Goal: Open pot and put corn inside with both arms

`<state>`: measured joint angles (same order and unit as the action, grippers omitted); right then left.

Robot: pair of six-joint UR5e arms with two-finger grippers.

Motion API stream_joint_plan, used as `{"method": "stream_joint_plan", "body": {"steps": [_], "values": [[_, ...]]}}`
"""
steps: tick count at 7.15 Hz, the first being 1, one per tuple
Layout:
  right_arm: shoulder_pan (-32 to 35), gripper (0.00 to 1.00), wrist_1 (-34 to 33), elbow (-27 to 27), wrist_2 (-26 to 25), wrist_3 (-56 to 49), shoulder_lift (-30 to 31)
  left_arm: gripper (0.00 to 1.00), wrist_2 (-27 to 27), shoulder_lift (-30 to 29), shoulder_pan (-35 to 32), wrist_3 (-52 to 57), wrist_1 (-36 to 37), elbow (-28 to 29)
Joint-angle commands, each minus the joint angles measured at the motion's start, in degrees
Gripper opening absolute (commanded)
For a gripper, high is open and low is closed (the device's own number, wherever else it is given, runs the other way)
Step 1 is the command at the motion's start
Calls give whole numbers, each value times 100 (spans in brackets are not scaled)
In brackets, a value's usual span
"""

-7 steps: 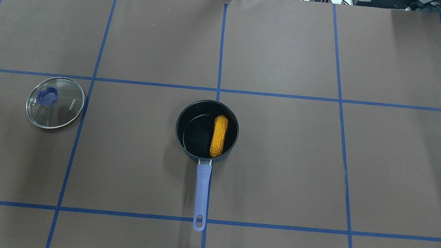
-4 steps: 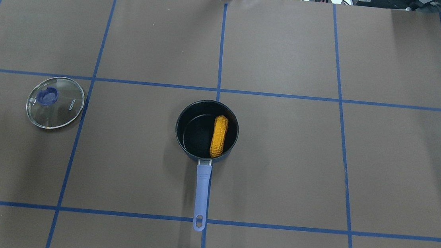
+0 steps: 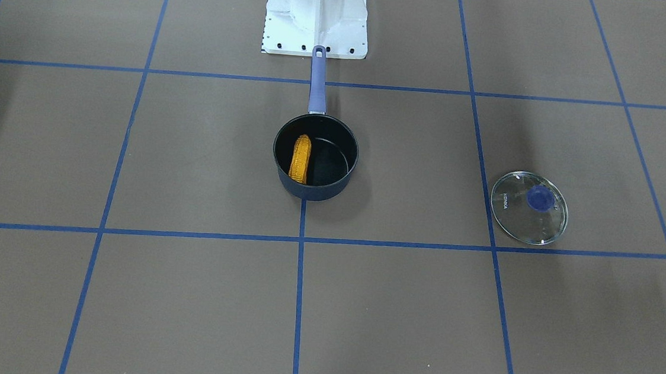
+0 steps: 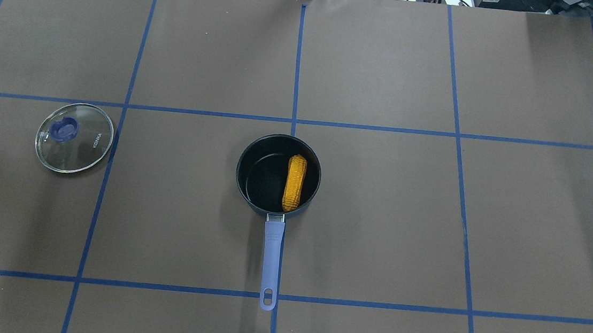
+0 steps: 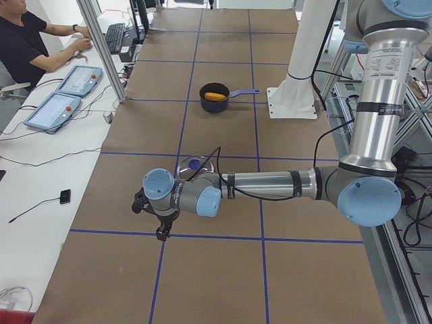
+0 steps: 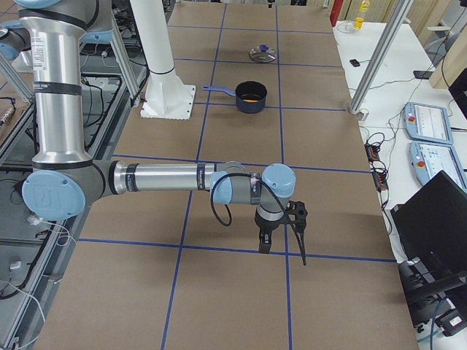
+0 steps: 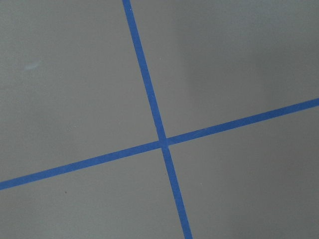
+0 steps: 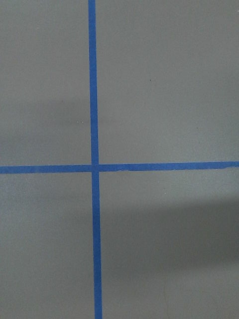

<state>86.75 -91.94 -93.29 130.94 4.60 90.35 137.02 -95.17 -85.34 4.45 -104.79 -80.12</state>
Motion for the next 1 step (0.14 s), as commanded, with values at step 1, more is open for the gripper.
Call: {"method": "stream_joint_plan", "body": {"steps": [1], "values": [[0, 100, 0, -14, 1, 6, -8, 99, 0, 8, 0, 4, -6, -12]]}}
